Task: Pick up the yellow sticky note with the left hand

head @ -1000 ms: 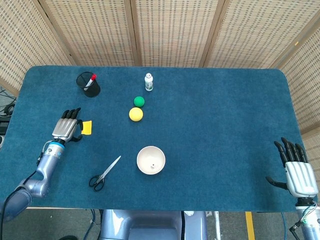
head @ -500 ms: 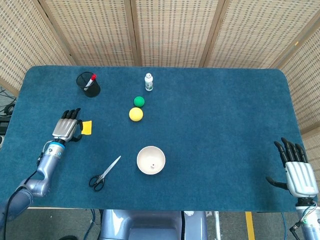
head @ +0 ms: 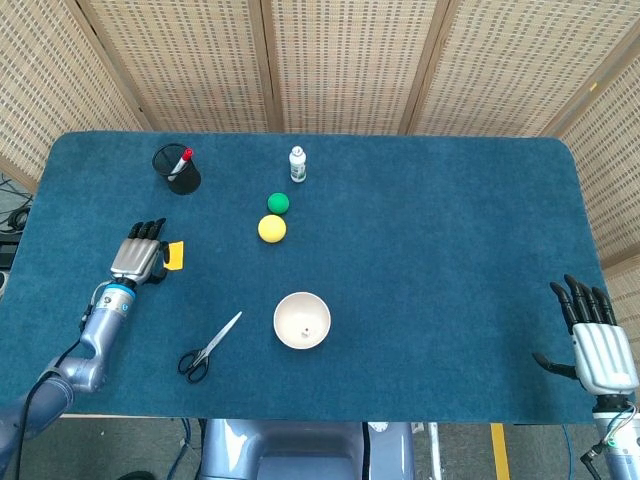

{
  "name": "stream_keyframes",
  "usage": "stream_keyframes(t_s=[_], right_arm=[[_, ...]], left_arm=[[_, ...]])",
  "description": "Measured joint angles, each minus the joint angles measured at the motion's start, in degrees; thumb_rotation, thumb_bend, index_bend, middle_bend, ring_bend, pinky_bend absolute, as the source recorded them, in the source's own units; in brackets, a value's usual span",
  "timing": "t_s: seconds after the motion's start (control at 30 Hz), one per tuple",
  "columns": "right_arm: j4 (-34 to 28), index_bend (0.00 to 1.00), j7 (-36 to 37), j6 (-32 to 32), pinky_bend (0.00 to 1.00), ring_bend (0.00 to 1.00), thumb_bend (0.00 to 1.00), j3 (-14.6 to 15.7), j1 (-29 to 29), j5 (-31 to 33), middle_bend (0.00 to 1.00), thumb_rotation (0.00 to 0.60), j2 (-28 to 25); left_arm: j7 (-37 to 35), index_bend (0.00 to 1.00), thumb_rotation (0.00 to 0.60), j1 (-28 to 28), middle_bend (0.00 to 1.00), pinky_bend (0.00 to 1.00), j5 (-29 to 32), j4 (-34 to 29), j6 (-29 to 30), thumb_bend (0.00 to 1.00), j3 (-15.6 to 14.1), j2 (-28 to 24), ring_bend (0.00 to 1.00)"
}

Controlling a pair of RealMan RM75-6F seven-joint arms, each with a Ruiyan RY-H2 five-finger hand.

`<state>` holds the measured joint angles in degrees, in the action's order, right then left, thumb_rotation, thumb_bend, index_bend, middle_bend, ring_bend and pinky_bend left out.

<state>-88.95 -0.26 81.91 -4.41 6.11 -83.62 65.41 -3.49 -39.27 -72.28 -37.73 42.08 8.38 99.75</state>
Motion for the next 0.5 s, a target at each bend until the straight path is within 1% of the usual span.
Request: stream_keyframes(t_s=[0.2,0.5], right_arm=[[0.0,0.00,0.1,0.0,0.00,0.00,0.00,0.0,0.0,0.0,0.00,0.600,0.0],[0.0,0.00,0.1,-0.1,0.00,0.00,0.00,0.1,0.0,0.0,0.00,0.600,0.0]], left_arm=[[1.4,0.62,0.600,-0.1,0.00,0.00,0.4,0.6,-0.1,0.38,0.1,0.6,0.00],[2.4,0.73,0.600,-0.2,0.00,0.00,0.8,0.7,0.6,0.46,0.8,0.7,0.00]])
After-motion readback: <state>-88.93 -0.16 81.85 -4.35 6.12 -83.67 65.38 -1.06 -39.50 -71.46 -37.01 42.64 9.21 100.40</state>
